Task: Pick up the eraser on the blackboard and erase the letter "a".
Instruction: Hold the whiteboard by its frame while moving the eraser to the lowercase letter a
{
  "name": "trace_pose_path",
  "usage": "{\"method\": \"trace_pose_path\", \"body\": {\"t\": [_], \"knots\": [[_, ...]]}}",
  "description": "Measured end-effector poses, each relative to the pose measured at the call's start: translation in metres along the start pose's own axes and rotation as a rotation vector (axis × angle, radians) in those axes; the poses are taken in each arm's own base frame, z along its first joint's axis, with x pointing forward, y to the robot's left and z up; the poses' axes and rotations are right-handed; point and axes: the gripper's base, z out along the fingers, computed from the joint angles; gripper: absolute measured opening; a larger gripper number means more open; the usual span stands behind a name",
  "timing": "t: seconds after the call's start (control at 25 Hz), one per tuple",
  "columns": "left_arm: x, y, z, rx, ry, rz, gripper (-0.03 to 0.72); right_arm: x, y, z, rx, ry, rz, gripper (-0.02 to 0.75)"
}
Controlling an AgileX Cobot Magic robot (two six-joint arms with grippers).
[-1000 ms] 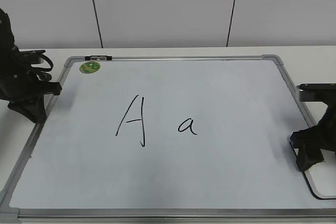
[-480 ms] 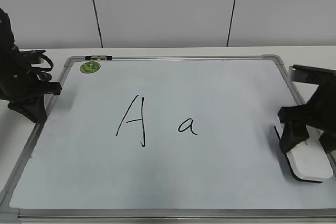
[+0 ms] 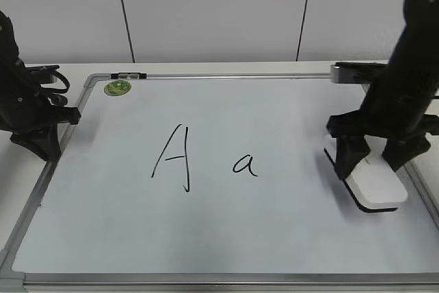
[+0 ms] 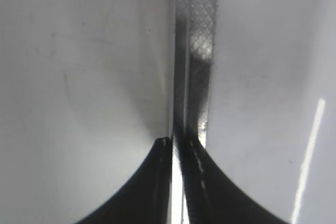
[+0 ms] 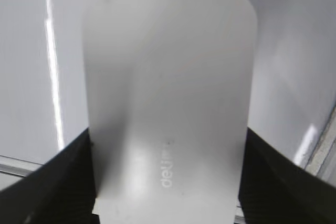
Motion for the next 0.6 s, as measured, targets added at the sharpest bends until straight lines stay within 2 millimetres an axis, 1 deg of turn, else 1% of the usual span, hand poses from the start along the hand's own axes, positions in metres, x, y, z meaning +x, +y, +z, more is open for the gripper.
{"method": "trace_pose_path", "body": {"t": [0.12,0.24,0.44,0.6], "knots": [[0.0,0.0,0.0,0.0,0.0,0.0,0.055,-0.012,0.019,0.004,0.052,0.045,-0.051,0.525],[0.0,0.0,0.0,0.0,0.0,0.0,0.055,-0.031,0.037,0.003,0.073,0.025,-0.089,0.525],[0.0,0.0,0.0,0.0,-0.001,0.0,0.055,-0.064,0.057,-0.005,0.076,-0.061,-0.125,0.525],[-0.001,0.0,-0.001,0.0,-0.002,0.0,0.055,-0.078,0.071,-0.003,0.066,-0.087,-0.148,0.525]]}}
